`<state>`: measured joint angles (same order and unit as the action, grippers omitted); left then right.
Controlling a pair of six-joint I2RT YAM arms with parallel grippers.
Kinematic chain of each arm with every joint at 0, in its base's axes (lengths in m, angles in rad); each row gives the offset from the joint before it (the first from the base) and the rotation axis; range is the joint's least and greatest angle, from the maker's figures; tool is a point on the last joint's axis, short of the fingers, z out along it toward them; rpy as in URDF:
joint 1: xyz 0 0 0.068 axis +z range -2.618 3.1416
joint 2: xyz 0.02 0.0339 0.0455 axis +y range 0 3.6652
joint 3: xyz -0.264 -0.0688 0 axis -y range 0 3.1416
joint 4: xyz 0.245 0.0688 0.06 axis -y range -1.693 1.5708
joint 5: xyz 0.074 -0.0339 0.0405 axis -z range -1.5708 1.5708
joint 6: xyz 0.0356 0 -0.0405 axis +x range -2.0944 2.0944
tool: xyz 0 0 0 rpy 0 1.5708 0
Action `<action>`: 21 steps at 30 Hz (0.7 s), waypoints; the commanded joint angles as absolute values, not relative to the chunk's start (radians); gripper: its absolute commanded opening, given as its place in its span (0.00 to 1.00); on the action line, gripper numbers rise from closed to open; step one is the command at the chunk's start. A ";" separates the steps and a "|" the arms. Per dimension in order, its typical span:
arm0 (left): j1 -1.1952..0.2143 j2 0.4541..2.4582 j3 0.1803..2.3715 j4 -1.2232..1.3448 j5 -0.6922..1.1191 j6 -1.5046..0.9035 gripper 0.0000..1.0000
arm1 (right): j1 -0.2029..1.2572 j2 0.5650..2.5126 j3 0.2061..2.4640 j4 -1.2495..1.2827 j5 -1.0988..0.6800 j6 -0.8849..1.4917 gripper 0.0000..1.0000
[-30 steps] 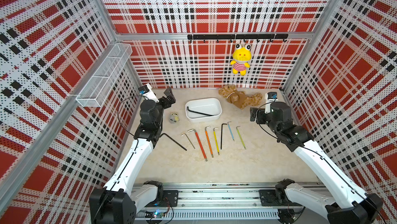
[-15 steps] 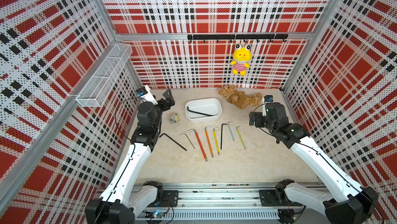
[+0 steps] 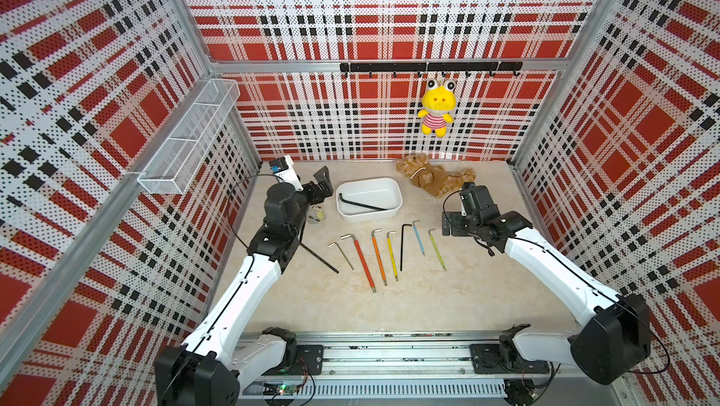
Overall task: Put the hex key on the desktop into the storage box
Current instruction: Pick up the Allen key from the center of the board.
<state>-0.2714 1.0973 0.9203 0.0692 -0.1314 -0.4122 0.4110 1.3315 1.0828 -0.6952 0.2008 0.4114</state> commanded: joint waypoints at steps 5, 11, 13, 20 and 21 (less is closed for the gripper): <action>-0.373 1.179 0.943 0.058 -0.172 -0.374 0.99 | 0.423 1.500 1.050 -0.660 0.053 0.425 0.91; -0.407 1.213 0.961 0.088 -0.156 -0.379 0.99 | 0.431 1.632 1.083 -0.658 0.036 0.412 0.73; -0.409 1.218 0.960 0.095 -0.154 -0.381 0.99 | 0.430 1.662 1.107 -0.669 0.039 0.408 0.65; -0.411 1.216 0.938 0.107 -0.152 -0.383 0.99 | 0.430 1.777 1.190 -0.695 0.037 0.393 0.41; -0.411 1.217 0.936 0.109 -0.152 -0.383 0.99 | 0.431 1.788 1.198 -0.696 0.036 0.392 0.41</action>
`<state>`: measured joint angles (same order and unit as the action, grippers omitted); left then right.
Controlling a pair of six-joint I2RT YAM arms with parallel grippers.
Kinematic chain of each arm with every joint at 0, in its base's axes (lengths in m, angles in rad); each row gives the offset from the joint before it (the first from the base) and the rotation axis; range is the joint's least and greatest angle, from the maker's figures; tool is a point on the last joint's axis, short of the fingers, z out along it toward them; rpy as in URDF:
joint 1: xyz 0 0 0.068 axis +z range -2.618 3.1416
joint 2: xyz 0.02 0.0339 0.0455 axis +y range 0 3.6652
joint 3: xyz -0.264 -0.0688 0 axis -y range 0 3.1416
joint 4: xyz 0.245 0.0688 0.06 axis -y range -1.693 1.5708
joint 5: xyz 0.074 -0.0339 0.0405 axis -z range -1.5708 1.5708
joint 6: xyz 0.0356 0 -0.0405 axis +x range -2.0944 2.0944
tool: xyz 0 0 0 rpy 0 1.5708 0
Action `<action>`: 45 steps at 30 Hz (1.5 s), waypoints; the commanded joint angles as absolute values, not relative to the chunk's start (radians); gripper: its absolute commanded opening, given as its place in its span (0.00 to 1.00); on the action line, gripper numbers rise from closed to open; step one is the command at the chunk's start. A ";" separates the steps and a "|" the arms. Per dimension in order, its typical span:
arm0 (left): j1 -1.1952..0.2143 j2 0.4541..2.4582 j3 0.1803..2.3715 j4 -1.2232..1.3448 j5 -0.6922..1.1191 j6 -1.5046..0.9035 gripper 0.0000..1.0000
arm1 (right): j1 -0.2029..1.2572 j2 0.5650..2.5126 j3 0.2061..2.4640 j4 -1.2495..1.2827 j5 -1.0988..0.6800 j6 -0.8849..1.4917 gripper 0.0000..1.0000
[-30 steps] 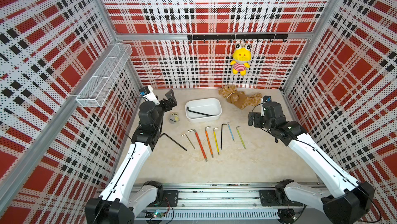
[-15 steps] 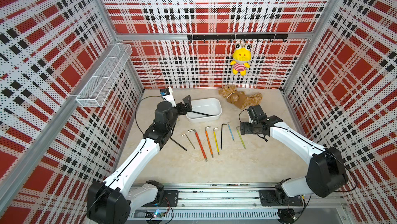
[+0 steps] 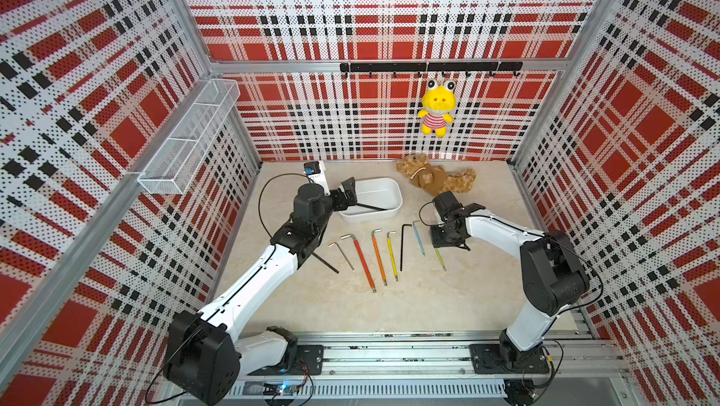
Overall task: Put the hex key on the desktop into the storage box
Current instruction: Pick up the Allen key from the center of the board.
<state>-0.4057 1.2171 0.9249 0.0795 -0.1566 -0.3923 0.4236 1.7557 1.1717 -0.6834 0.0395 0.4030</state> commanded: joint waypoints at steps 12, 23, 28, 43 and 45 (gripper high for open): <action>-0.408 1.230 0.934 0.112 -0.147 -0.380 0.99 | 0.441 1.891 1.252 -0.713 0.026 0.387 0.41; -0.392 1.220 0.929 0.112 -0.140 -0.383 0.99 | 0.451 1.926 1.242 -0.733 -0.001 0.383 0.30; -0.384 1.217 0.930 0.112 -0.137 -0.385 0.99 | 0.455 1.922 1.218 -0.732 -0.009 0.380 0.00; -0.373 1.197 0.934 0.110 -0.131 -0.385 0.99 | 0.468 1.809 1.442 -0.764 0.067 0.164 0.00; -0.368 1.193 0.937 0.110 -0.133 -0.385 0.99 | 0.478 1.813 1.522 -0.756 0.076 0.085 0.00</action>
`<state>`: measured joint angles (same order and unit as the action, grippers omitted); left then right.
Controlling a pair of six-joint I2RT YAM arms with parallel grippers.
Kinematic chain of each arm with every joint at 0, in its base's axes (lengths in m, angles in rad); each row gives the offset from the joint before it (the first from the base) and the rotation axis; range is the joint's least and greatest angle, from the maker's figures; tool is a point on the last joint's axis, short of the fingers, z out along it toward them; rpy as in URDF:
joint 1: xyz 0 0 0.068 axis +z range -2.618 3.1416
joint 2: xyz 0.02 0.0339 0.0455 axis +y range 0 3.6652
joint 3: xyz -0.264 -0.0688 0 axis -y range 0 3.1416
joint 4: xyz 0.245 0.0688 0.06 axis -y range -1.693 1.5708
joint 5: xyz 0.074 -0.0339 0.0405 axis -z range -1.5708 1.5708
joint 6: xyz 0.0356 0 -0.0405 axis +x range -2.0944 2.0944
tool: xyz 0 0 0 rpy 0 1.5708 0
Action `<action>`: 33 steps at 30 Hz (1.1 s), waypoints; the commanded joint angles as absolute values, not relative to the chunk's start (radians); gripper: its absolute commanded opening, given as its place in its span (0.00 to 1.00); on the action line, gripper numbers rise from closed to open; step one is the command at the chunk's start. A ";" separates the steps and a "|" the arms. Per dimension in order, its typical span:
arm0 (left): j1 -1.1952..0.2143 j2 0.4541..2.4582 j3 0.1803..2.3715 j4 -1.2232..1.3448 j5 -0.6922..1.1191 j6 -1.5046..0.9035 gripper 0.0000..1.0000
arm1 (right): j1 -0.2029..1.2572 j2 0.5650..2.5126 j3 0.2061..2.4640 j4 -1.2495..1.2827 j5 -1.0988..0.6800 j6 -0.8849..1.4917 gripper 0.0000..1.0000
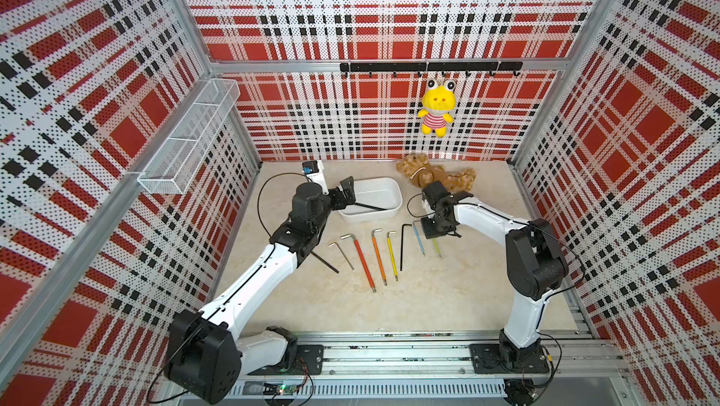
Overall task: Put the hex key on the desktop into the storage box
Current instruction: Pick up the Allen key from the center of the board, then place the Allen key in the storage box.
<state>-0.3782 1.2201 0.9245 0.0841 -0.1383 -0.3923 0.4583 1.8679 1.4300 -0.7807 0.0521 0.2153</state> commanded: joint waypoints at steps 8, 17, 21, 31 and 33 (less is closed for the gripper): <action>-0.335 1.140 0.913 0.095 -0.131 -0.383 0.99 | 0.569 1.896 1.715 -0.505 -0.064 -0.373 0.00; -0.301 1.096 0.889 0.086 -0.119 -0.388 0.99 | 0.619 2.235 2.020 -0.463 -0.234 -0.516 0.00; -0.288 1.079 0.883 0.076 -0.119 -0.382 0.99 | 0.629 2.353 2.152 -0.499 -0.226 -0.538 0.00; -0.224 1.057 0.847 0.071 -0.097 -0.379 0.99 | 0.629 2.512 2.327 -0.616 -0.193 -0.536 0.00; -0.219 1.063 0.846 0.073 -0.091 -0.379 0.99 | 0.629 2.521 2.323 -0.623 -0.186 -0.525 0.00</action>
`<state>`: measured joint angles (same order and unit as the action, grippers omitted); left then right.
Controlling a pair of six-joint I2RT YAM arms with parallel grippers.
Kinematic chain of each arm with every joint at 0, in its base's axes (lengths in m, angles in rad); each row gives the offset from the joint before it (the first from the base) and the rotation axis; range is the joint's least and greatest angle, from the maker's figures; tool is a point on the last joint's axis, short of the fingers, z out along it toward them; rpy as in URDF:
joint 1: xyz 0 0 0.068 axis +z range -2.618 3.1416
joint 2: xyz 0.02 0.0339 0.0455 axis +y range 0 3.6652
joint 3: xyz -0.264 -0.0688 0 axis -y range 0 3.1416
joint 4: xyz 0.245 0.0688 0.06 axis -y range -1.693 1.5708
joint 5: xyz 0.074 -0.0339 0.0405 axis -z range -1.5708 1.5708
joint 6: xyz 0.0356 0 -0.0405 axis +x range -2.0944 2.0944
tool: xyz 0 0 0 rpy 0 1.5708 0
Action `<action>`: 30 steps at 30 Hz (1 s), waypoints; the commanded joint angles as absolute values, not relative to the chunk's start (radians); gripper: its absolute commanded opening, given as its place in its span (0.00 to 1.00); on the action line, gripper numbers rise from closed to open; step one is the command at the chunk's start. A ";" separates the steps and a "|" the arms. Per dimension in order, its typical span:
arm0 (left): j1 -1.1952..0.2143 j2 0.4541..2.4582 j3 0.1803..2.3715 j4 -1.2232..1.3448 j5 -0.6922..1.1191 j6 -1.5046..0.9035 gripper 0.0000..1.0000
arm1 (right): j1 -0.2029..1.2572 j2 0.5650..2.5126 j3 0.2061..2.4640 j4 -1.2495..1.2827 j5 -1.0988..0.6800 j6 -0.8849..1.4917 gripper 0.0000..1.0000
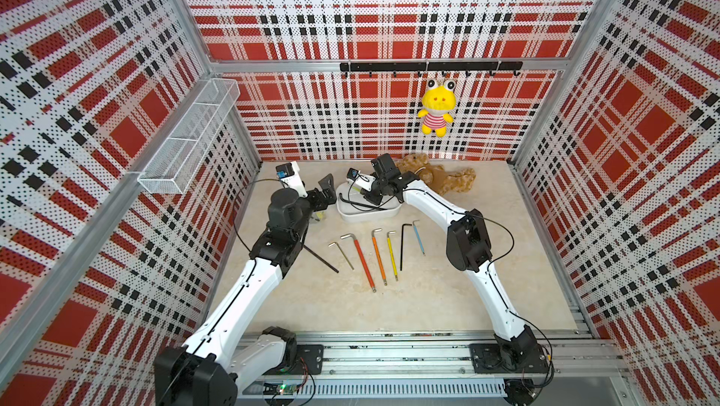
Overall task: Put the hex key on the desktop into the storage box
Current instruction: Place the Allen key in the storage box.
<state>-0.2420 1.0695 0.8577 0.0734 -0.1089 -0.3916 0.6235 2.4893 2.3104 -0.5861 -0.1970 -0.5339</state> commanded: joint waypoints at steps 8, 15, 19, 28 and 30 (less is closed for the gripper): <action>-0.218 1.085 0.848 0.084 -0.075 -0.385 0.99 | 0.630 2.543 2.324 -0.614 -0.167 -0.480 0.31; -0.216 1.084 0.847 0.084 -0.080 -0.383 0.99 | 0.630 2.499 2.338 -0.564 -0.114 -0.405 0.58; -0.217 1.086 0.848 0.084 -0.080 -0.383 0.99 | 0.630 2.378 2.271 -0.506 -0.046 -0.284 0.62; -0.215 1.114 0.861 0.094 -0.071 -0.379 0.99 | 0.611 2.019 1.903 -0.592 0.211 0.009 0.63; -0.215 1.129 0.865 0.101 -0.060 -0.379 0.99 | 0.601 1.937 1.773 -0.620 0.242 0.055 0.64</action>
